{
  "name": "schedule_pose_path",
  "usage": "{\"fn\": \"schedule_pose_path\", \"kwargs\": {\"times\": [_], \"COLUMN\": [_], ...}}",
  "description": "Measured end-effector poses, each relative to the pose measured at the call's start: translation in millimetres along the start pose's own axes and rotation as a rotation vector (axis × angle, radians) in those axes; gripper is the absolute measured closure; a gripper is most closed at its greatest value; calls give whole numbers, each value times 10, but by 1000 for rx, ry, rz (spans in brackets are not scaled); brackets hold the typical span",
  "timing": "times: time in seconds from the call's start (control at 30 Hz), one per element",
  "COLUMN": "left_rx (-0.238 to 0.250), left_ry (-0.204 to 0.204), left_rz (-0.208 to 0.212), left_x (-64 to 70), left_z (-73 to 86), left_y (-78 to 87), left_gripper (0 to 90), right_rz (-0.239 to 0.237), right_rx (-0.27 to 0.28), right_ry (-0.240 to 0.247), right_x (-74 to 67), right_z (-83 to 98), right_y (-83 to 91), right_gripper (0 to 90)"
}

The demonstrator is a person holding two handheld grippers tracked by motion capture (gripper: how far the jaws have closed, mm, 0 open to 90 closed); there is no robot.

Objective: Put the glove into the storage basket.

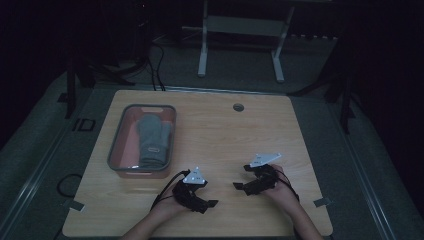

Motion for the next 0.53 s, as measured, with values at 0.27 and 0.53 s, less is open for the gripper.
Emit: {"fn": "schedule_pose_path", "kwargs": {"times": [0.27,0.53], "left_rx": [12,22], "left_ry": [-8,-3], "left_rz": [2,0], "left_x": [36,36], "left_z": [11,25], "left_y": [0,4], "left_gripper": [187,187], "right_rz": [24,43], "right_rx": [64,72], "right_ry": [10,18], "right_x": [78,107], "right_z": [103,107], "right_y": [71,53], "right_gripper": [140,143]}}
Point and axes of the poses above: each handheld gripper's, and its own axes: y roughly backward along the jaws, z roughly out of its underside, x roughly to its right, the point moved 4 cm from there along -y, roughly forward along the jaws, and after that the axes turned 13 degrees about -y, right-handed, at the moved point
